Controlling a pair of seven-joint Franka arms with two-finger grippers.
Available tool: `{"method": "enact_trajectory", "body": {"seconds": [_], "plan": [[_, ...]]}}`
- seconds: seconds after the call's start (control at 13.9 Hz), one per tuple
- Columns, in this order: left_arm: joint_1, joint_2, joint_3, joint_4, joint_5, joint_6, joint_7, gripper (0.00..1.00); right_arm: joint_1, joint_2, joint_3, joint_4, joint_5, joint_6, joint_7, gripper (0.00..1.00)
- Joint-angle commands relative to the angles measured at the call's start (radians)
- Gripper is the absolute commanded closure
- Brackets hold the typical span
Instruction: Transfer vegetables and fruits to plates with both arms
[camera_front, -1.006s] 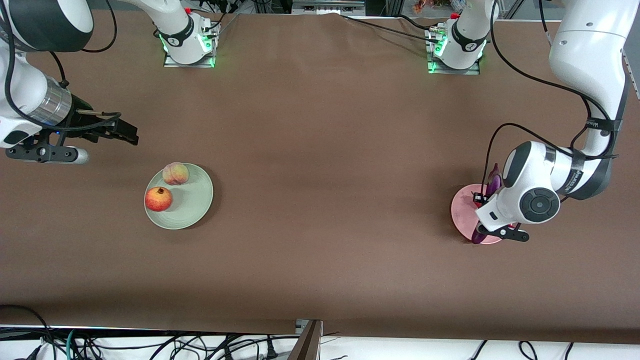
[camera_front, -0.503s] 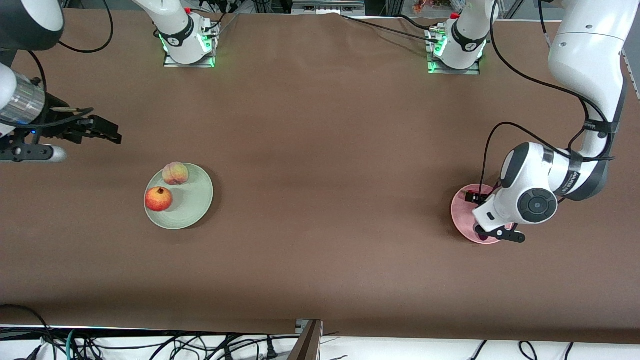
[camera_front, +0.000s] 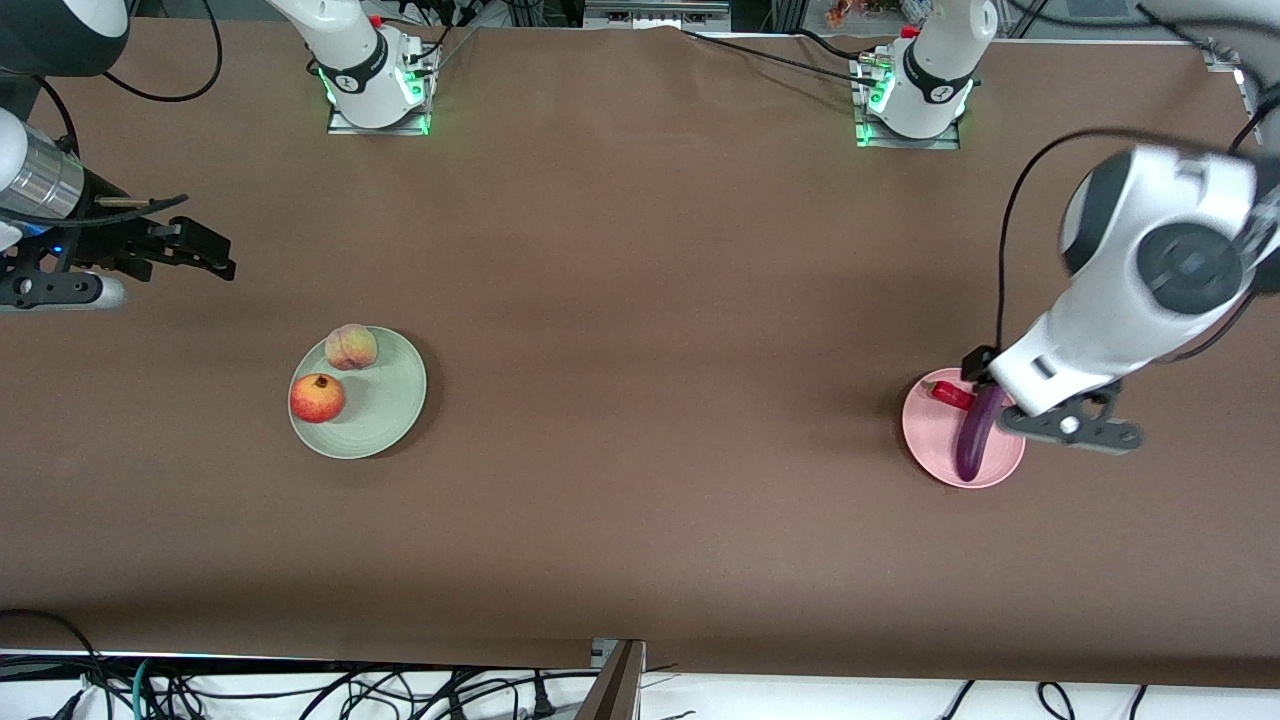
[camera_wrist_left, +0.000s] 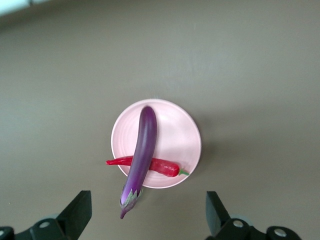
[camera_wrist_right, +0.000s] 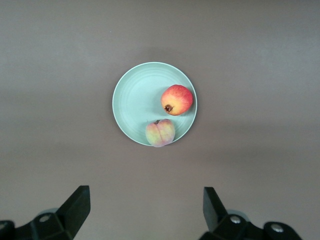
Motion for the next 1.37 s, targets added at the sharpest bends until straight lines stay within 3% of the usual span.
{"method": "enact_trajectory", "body": {"seconds": [0.0, 0.14, 0.29, 0.36, 0.43, 0.5, 0.57, 0.72, 0.86, 1.29], "plan": [[0.028, -0.038, 0.005, 0.123, -0.050, -0.120, 0.006, 0.00, -0.008, 0.004, 0.005, 0.037, -0.021, -0.009, -0.010, 0.00], [0.032, -0.038, 0.007, 0.200, -0.050, -0.295, 0.012, 0.00, -0.007, 0.004, 0.005, 0.059, -0.027, -0.009, -0.003, 0.00], [0.073, -0.054, 0.016, 0.192, -0.129, -0.362, 0.017, 0.00, -0.005, 0.001, 0.006, 0.060, -0.029, -0.010, -0.004, 0.00], [0.058, -0.103, 0.078, 0.167, -0.217, -0.353, 0.018, 0.00, -0.005, 0.001, 0.006, 0.063, -0.024, -0.013, -0.006, 0.00], [-0.019, -0.143, 0.191, 0.118, -0.291, -0.309, 0.021, 0.00, -0.005, 0.001, 0.006, 0.066, -0.016, -0.014, 0.000, 0.00], [-0.154, -0.213, 0.335, 0.037, -0.306, -0.260, 0.036, 0.00, -0.004, 0.001, 0.010, 0.066, -0.018, -0.014, 0.005, 0.00], [-0.213, -0.282, 0.388, -0.066, -0.307, -0.188, 0.038, 0.00, -0.004, 0.001, 0.008, 0.068, -0.016, -0.014, 0.006, 0.00], [-0.222, -0.390, 0.395, -0.224, -0.304, -0.085, 0.038, 0.00, -0.007, 0.004, 0.002, 0.066, -0.013, -0.012, 0.019, 0.00], [-0.226, -0.387, 0.366, -0.220, -0.220, -0.106, 0.037, 0.00, -0.005, 0.006, 0.006, 0.068, -0.013, -0.004, 0.017, 0.00], [-0.224, -0.349, 0.344, -0.177, -0.215, -0.153, 0.034, 0.00, 0.002, 0.004, 0.011, 0.068, -0.013, 0.000, 0.019, 0.00]]}}
